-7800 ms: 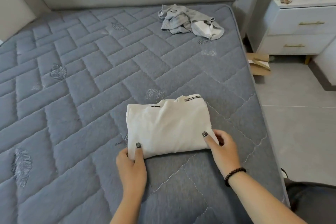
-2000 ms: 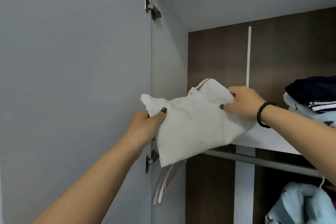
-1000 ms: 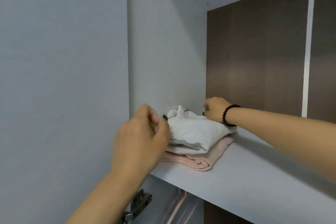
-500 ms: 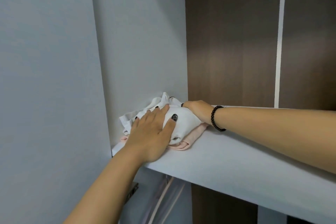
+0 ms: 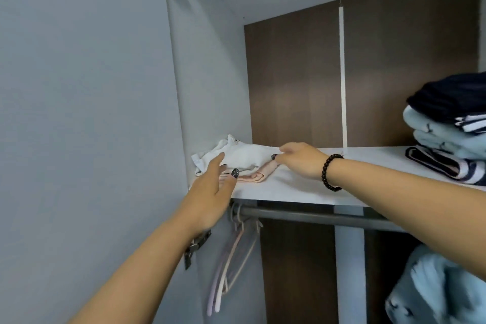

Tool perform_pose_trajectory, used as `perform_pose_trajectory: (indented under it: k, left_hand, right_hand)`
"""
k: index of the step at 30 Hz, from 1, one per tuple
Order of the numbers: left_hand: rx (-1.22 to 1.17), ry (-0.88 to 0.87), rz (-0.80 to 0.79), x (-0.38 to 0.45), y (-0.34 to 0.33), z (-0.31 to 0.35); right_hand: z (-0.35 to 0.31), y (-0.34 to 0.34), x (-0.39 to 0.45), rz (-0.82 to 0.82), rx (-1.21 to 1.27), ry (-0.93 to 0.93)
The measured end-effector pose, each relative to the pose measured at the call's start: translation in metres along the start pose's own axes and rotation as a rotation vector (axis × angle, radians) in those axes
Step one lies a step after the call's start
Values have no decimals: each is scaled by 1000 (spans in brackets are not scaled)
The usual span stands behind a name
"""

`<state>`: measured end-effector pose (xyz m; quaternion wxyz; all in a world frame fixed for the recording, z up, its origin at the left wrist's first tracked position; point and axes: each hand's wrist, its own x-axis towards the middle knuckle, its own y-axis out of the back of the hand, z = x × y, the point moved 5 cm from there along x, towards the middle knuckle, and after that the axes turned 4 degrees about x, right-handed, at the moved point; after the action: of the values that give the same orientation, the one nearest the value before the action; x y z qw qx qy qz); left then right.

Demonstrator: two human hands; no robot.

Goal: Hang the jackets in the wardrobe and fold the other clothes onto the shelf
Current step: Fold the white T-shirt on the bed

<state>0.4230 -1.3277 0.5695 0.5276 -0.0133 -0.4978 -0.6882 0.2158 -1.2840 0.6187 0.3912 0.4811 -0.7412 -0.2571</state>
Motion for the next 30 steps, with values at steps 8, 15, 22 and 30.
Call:
perform_pose_trajectory:
  k: [8, 15, 22, 30]
  left_hand:
    - [-75, -124, -164, -114, 5, 45]
    - [-49, -200, -404, -204, -9, 74]
    - [-29, -181, -528, -269, -33, 111]
    - [-187, -217, -614, -364, -68, 202]
  right_hand:
    - [-15, -21, -210, 122, -116, 40]
    - [8, -30, -305, 75, -64, -169]
    - [31, -28, -401, 64, -38, -276]
    - [61, 18, -555, 57, -2, -387]
